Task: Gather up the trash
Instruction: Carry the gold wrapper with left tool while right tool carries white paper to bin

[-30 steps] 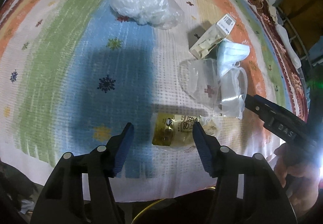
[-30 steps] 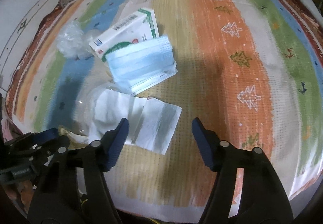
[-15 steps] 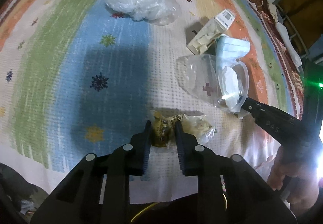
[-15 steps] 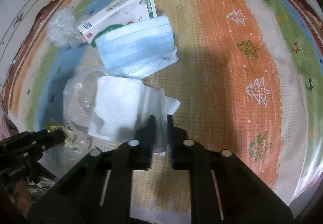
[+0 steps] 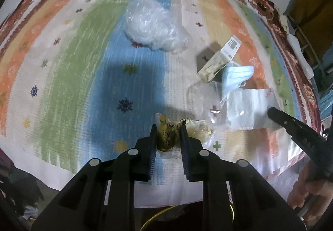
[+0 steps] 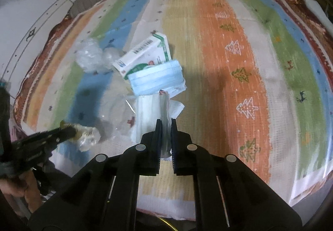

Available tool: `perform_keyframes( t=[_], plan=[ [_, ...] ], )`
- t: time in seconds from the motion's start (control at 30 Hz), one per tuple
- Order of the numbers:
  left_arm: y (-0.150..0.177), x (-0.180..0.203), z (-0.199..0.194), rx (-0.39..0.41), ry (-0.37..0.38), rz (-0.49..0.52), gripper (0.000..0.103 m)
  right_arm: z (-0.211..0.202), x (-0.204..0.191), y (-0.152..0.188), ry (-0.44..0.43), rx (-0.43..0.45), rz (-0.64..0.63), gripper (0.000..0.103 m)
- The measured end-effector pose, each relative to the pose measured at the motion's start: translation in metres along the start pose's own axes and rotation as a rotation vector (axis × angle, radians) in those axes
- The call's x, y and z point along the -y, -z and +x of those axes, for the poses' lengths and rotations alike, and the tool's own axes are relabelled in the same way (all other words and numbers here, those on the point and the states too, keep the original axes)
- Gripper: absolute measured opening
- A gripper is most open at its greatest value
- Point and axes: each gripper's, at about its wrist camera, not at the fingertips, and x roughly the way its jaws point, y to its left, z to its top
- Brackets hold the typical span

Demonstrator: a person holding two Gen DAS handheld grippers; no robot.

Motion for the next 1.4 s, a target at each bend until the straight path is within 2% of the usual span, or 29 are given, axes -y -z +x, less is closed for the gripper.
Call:
perform_keyframes(
  t=[0.07,0.17,0.23,0.3,0.37,0.53,0.7,1.03,1.13,1.27,1.4],
  plan=[
    [0.000,0.003,-0.004,0.009,0.006,0.007,0.020,-0.008,0.000,-0.001,-0.008,0.014,0.005,0.007],
    [0.000,0.007,-0.007,0.018,0.017,0.007,0.020,-0.017,-0.001,0.002,-0.069,0.014,0.039,0.007],
    [0.001,0.006,-0.006,0.008,0.055,-0.015,0.020,-0.021,-0.005,0.004,-0.086,0.019,0.027,0.007],
    [0.002,0.007,-0.006,-0.004,0.062,-0.016,0.020,-0.025,-0.011,0.006,-0.073,0.026,0.004,0.007],
    [0.003,0.009,-0.010,0.010,0.042,-0.004,0.020,-0.029,-0.013,0.008,-0.077,0.029,0.000,0.007],
    [0.003,0.007,-0.030,0.046,0.067,-0.018,0.020,-0.046,-0.022,0.014,-0.055,0.050,-0.042,0.007],
    [0.009,0.011,-0.050,0.093,0.045,0.006,0.020,-0.069,-0.030,0.022,-0.060,0.088,-0.070,0.007],
    [0.030,0.019,-0.084,0.144,0.135,-0.022,0.020,-0.105,-0.043,0.050,-0.091,0.135,-0.101,0.007],
    [0.038,0.018,-0.087,0.162,0.130,-0.052,0.020,-0.115,-0.046,0.058,-0.101,0.150,-0.101,0.007],
    [0.046,0.009,-0.085,0.142,0.172,-0.132,0.020,-0.124,-0.049,0.072,-0.092,0.158,-0.123,0.007],
    [0.057,0.012,-0.089,0.142,0.171,-0.127,0.020,-0.135,-0.051,0.086,-0.115,0.164,-0.119,0.007]
  ],
)
